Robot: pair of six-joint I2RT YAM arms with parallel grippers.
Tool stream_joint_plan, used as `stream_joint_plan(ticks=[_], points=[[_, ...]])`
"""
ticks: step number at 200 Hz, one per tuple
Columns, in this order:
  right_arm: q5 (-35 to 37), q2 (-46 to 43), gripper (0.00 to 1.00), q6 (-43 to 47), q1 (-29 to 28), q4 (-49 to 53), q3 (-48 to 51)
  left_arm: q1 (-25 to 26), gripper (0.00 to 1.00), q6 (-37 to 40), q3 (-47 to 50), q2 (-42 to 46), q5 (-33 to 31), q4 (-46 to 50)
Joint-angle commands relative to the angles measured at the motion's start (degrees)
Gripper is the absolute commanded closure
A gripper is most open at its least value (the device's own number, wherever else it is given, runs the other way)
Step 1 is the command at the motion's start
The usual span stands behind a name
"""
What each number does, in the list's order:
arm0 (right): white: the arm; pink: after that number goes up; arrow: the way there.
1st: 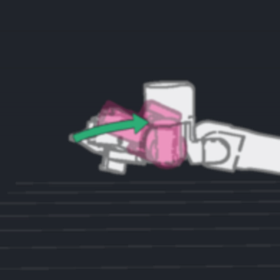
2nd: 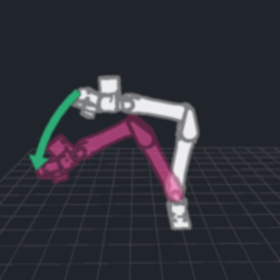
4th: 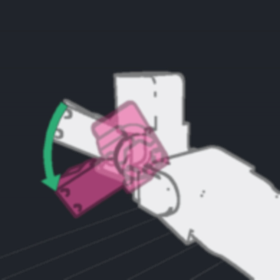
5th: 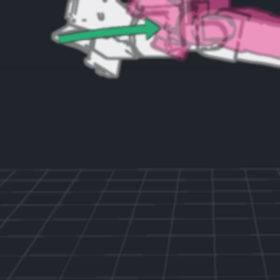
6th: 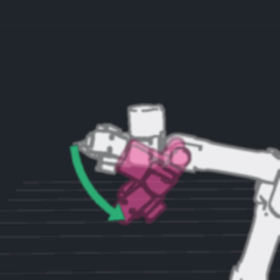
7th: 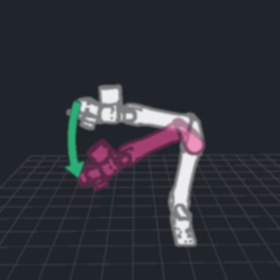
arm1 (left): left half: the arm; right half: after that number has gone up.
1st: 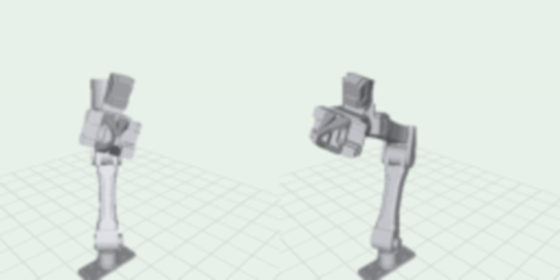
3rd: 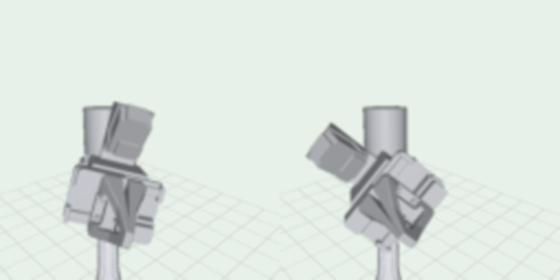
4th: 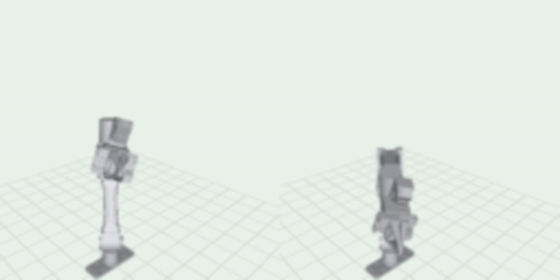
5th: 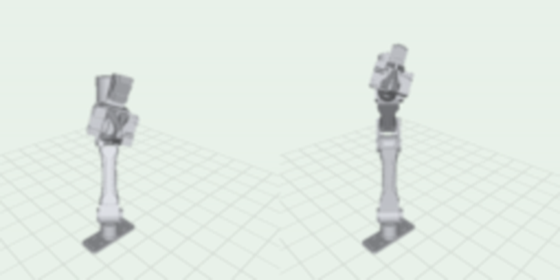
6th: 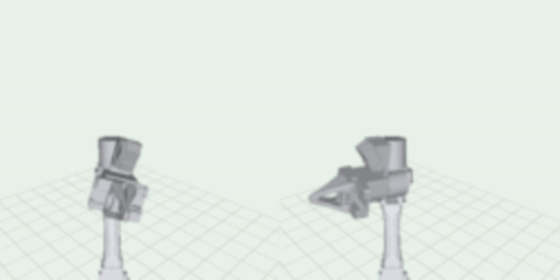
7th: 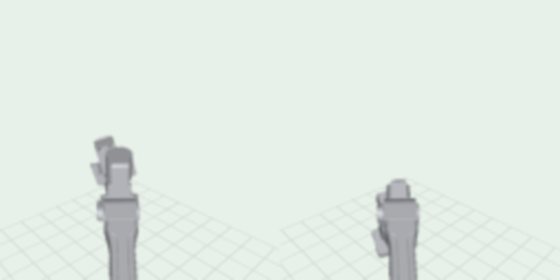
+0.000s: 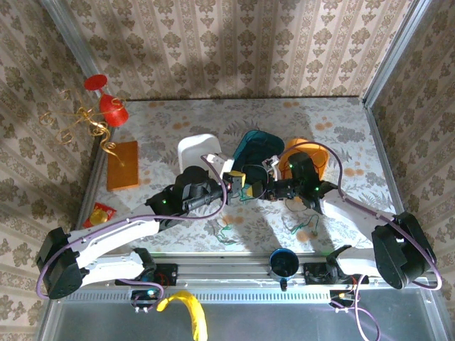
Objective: Untangle the cables
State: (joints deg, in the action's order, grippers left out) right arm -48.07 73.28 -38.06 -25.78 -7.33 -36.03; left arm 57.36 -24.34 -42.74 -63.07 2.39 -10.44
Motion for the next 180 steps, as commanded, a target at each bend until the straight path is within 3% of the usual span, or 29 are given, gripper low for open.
stream_joint_plan(ticks=[1,26,60,111,143,180], points=[[0.4,0.4,0.89,1.1,-0.5,1.3,-0.9,0.3,1.0,0.4,0.6,0.0,-0.7,-2.5],[9.2,-0.8,1.0,5.2,-0.3,10.4,-1.9,0.3,1.0,0.4,0.4,1.4,-2.9,-3.3],[15.9,-1.5,1.0,5.8,1.5,16.7,-0.5,-0.8,1.0,1.4,-2.5,7.0,-5.8,-3.0],[17.5,-2.6,1.0,9.4,2.7,23.0,0.6,-10.0,1.0,1.3,-5.3,16.6,-7.0,-2.3],[18.5,-2.8,1.0,9.7,2.7,24.8,0.4,-15.1,1.0,0.4,-6.0,14.3,-4.9,-2.3],[21.0,-6.3,1.0,9.7,2.8,27.4,0.5,-17.0,1.0,-0.5,-9.7,4.9,-0.8,-4.4]])
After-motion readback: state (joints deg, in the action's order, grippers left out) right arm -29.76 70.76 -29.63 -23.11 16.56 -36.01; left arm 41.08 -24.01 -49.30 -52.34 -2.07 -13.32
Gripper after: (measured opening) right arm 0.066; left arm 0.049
